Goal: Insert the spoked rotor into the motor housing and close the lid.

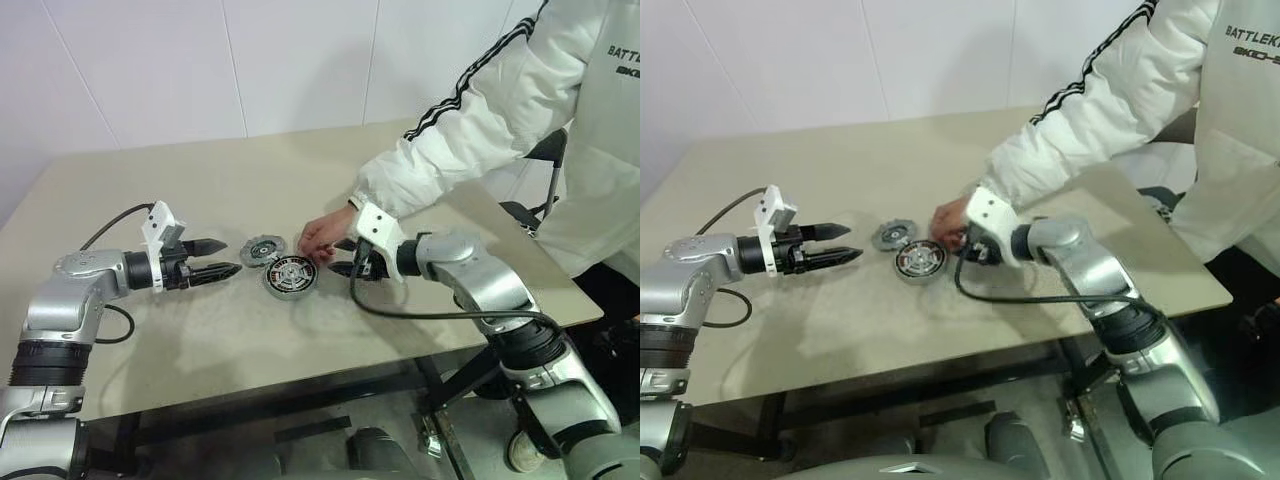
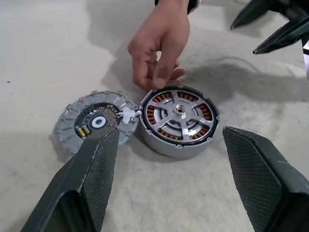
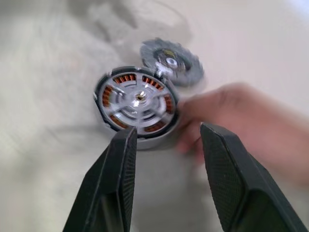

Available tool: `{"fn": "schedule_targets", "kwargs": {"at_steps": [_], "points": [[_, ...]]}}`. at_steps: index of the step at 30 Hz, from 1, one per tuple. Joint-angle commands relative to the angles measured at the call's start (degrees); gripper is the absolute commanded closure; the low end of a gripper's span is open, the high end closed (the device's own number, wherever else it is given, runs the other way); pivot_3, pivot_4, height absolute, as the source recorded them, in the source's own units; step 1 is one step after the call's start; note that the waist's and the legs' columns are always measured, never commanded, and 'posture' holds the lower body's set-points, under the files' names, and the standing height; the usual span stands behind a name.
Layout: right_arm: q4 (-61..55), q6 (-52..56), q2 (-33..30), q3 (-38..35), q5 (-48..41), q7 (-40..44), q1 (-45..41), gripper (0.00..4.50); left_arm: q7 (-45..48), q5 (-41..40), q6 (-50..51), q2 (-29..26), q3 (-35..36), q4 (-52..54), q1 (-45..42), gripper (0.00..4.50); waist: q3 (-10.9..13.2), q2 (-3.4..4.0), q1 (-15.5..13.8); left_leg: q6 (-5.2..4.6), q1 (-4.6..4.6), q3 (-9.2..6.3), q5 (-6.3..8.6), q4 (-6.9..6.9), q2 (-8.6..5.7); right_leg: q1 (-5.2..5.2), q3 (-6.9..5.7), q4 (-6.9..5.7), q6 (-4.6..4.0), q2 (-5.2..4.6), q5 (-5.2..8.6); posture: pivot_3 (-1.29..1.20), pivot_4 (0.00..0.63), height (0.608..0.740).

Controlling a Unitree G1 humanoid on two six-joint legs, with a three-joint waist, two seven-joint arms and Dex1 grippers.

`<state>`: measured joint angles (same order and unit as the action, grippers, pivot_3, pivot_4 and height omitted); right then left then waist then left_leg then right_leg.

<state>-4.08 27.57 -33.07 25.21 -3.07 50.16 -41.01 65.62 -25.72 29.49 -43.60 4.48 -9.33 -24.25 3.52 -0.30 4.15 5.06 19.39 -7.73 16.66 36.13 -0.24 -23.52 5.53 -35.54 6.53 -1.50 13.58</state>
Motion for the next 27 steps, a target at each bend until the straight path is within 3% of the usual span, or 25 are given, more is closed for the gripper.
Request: {"fn": "schedule_targets", "kwargs": {"at_steps": [1,7,18,27], "points": [[7.8,-21.9,-2.0,6.6,11.1,3.2,-5.3,2.35,-0.7,-0.1,-1.4,0.9,0.5,1.7,0.6,0.86,0.0,0.0,0.0,0.0,0.0,0.02,0.0,0.0,0.0,0.0,0.0,0.0,0.0,-0.01,0.0,0.0,0.0,0.74],[16.4,-30.0,1.3,5.5,11.1,8.6,-11.3,2.35,-2.7,-0.9,-1.2,2.3,1.5,5.0,4.3,0.86,0.0,-0.02,0.0,0.0,0.03,0.01,0.0,-0.01,0.0,0.0,0.02,0.04,-0.25,-0.03,-0.17,0.0,0.0,0.74],[14.5,-32.6,2.5,5.9,10.8,16.3,-11.3,2.35,-3.6,-1.8,-0.6,1.8,3.0,7.2,7.0,0.86,0.0,-0.04,-0.1,0.0,-0.04,-0.02,0.0,0.1,-0.01,0.08,0.01,-0.07,-0.25,-0.02,-0.16,0.0,0.0,0.74],[34.8,-52.8,8.9,12.3,22.7,11.2,-16.2,2.35,-3.4,-0.7,-2.0,3.0,1.4,4.7,4.5,0.86,0.0,-0.04,0.2,0.01,-0.1,0.0,-0.01,0.1,-0.01,0.08,0.02,-0.16,-0.27,-0.01,-0.17,0.0,0.0,0.74]]}}
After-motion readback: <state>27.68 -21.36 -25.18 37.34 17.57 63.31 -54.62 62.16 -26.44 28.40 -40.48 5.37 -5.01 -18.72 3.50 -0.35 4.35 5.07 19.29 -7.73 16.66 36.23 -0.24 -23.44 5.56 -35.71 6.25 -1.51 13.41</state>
